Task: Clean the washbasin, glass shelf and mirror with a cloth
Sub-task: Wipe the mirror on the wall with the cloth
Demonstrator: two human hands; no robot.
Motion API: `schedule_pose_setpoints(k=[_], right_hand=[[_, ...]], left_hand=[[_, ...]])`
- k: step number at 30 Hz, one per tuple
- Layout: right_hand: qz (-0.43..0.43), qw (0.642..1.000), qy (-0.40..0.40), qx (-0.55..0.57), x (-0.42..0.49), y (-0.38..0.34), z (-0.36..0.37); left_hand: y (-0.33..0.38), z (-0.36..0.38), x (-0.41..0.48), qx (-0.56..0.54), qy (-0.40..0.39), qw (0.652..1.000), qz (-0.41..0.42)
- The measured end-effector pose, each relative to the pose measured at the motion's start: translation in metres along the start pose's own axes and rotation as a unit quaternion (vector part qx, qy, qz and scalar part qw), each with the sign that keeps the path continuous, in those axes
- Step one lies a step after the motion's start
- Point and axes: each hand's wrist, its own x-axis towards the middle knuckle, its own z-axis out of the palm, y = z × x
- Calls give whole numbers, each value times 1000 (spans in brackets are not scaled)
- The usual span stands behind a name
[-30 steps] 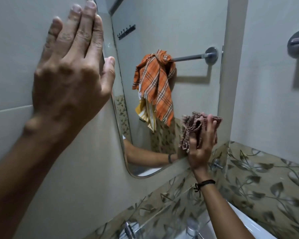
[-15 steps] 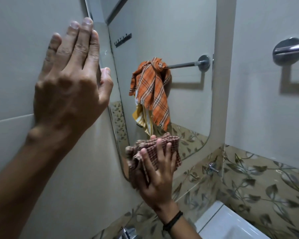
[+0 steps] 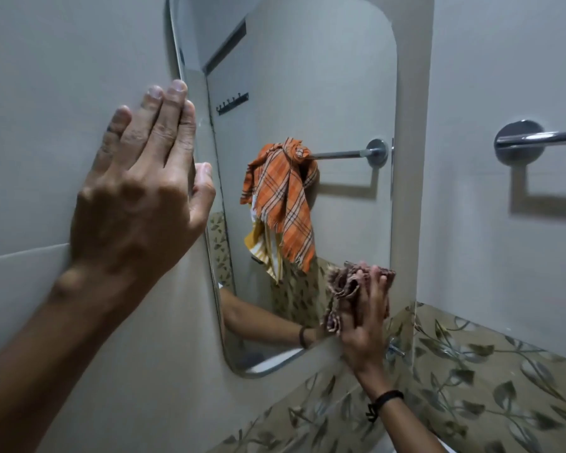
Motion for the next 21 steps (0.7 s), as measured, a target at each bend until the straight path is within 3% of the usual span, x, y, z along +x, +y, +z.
schedule_pose_setpoints(k=[2,5,10,17,21], right_hand=[[121,988,49,81,22,8,0],[160,980,84,78,52,18,-2],[104,992,65,43,119,-13,-6],[35,996,65,49,282,-82,-10],[33,997,66,31,342,-128,-10]], left_hand=[[1,0,1,-2,9,1000,-1],[2,1,-2,-5,15,1000,0],[3,2,-2,-4,27,1000,5],[1,0,1,-3,17,1000,1],[1,-1,3,-8,5,1000,-3]])
